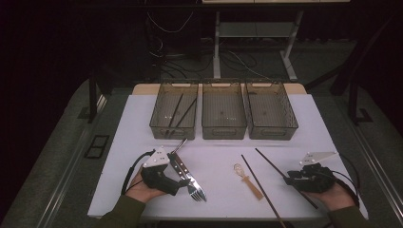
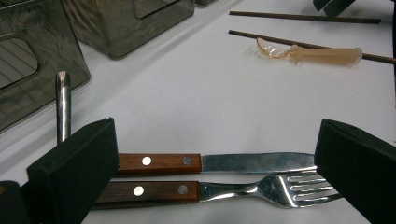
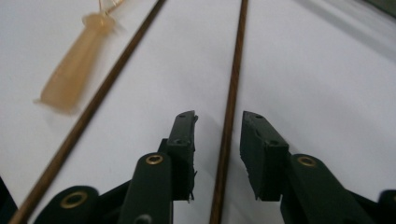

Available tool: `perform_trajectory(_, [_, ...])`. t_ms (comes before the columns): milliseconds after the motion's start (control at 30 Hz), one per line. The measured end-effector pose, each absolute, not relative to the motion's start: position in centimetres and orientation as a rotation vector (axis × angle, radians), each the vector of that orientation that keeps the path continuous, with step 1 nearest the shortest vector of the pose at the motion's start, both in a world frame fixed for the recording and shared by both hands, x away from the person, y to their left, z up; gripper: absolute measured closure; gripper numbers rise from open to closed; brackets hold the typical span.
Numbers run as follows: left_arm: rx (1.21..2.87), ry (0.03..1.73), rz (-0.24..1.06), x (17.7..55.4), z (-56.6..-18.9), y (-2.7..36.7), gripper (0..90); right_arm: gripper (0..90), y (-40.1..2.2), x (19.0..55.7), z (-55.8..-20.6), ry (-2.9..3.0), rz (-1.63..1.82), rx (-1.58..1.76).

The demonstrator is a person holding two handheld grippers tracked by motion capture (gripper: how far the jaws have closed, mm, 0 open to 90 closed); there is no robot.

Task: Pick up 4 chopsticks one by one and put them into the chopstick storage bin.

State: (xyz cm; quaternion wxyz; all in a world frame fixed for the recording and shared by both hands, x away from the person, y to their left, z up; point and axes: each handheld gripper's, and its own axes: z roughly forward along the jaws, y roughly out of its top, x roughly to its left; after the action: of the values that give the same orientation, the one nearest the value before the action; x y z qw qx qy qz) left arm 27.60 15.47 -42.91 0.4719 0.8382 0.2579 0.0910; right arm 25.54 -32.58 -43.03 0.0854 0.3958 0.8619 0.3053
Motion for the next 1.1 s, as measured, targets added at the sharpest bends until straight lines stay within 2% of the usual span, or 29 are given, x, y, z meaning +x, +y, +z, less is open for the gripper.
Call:
perform_trajectory(433, [2.052, 0.629, 0.221, 27.57, -42.94, 15.42, 0.0, 79.4, -33.2, 25.14, -43.73, 2.578, 0.879, 1.186])
perform_trajectory(1100, [2.058, 0.623, 0.218, 27.54, -42.98, 15.32, 0.0, 85.5, -33.03, 25.27, -43.83, 2.568, 0.854, 1.231])
